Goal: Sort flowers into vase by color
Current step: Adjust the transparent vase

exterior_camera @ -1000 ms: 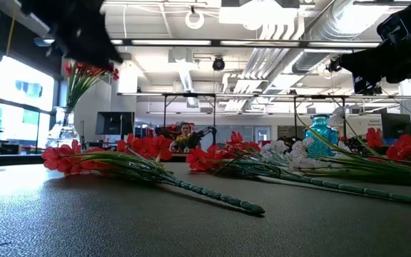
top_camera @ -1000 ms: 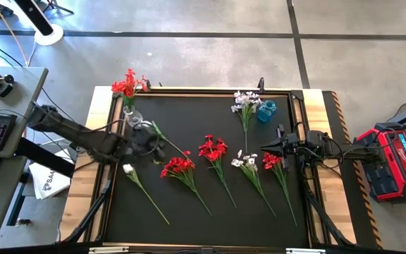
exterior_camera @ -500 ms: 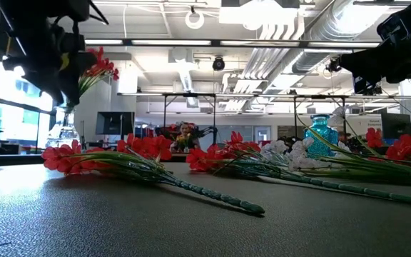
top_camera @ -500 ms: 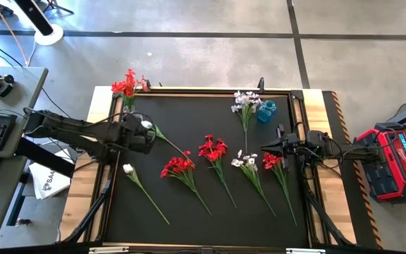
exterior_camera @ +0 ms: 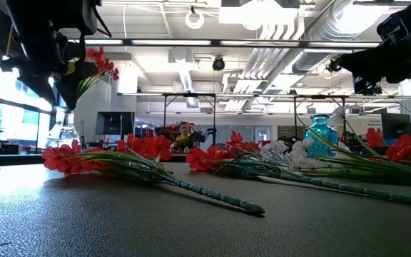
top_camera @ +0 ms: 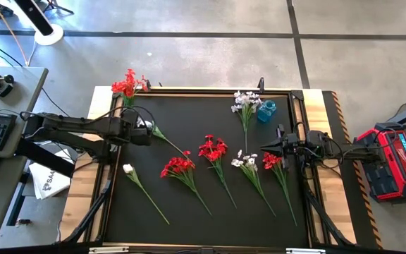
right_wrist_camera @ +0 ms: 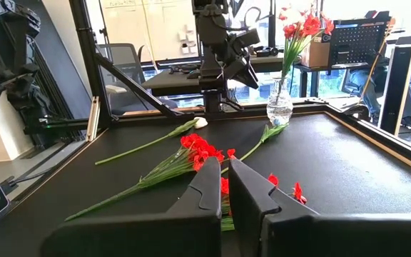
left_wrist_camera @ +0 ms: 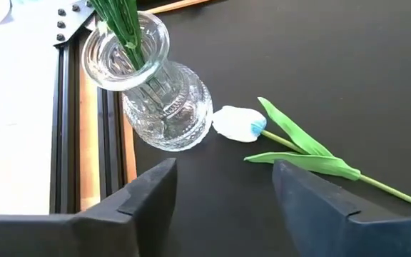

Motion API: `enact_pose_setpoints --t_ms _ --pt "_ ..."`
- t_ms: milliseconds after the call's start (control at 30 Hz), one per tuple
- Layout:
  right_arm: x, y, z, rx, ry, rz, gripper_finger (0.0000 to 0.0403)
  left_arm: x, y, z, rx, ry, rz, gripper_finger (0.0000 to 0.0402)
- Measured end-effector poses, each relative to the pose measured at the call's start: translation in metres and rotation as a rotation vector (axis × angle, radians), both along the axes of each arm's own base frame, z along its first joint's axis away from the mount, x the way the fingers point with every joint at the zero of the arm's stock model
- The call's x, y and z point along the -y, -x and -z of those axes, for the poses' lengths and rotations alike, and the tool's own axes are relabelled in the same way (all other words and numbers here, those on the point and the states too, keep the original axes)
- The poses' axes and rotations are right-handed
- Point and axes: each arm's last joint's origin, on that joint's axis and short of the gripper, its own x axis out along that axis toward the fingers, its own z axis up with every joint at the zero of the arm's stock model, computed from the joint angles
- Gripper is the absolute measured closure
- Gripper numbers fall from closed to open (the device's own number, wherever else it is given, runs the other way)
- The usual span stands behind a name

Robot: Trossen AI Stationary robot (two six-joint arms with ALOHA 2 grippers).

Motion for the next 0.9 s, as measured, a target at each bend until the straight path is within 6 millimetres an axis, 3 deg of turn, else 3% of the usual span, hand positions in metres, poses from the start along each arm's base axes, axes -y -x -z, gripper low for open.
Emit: enact_pose_setpoints --t_ms 233,567,900 --pt "0.0 0.0 0.0 0.0 0.0 0.0 0.0402 0.0 0.011 0.0 -0.004 -0.04 -0.134 0.0114" --pt "0.0 0.0 0.0 0.0 0.0 0.0 0.0402 -0.005 0.019 0.025 0.042 -0.218 -0.223 0.0111" --pt "0.0 0.0 0.0 0.0 0.0 0.0 0.0402 -0.015 0.024 0.041 0.021 -0.229 -0.261 0.0111"
